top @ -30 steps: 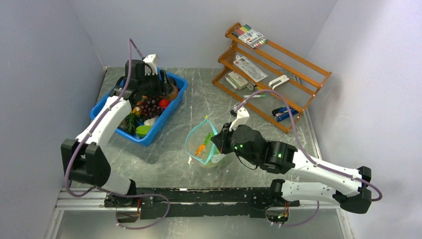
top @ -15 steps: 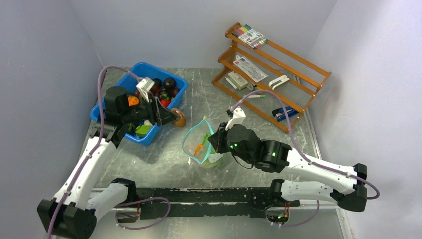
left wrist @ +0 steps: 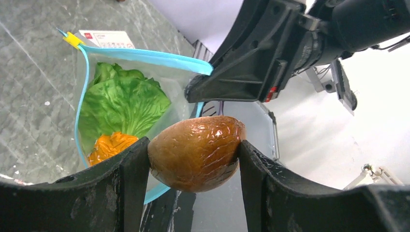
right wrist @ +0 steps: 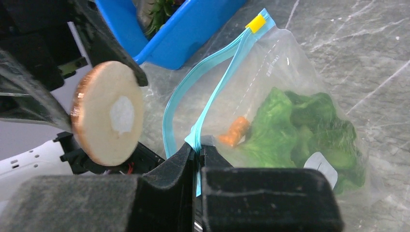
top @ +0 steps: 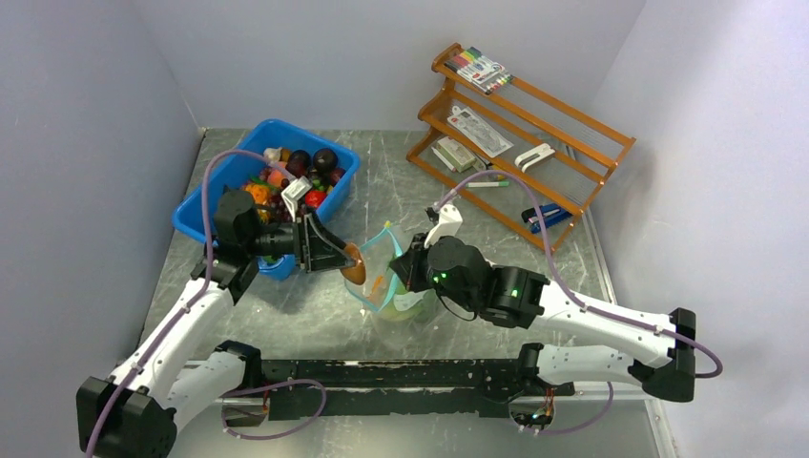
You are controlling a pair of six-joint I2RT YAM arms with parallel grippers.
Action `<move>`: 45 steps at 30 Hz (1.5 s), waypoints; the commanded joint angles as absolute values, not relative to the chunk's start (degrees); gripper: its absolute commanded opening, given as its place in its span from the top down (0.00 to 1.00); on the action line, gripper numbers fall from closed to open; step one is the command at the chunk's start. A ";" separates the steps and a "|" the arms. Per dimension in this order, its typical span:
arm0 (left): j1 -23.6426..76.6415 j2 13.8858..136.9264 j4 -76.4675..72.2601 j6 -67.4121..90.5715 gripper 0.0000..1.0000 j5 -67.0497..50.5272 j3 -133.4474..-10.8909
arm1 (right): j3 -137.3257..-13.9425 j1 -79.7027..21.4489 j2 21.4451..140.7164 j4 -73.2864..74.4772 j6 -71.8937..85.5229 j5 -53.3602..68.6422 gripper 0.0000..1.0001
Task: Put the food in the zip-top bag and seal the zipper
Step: Place the fake vegetable in the zipper food storage bag.
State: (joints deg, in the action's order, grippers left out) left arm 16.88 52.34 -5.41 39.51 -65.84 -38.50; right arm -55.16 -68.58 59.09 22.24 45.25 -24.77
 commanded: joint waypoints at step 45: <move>33.10 57.59 21.57 23.68 0.12 -32.34 -54.07 | -53.57 -68.38 58.27 13.29 43.05 -19.32 1.00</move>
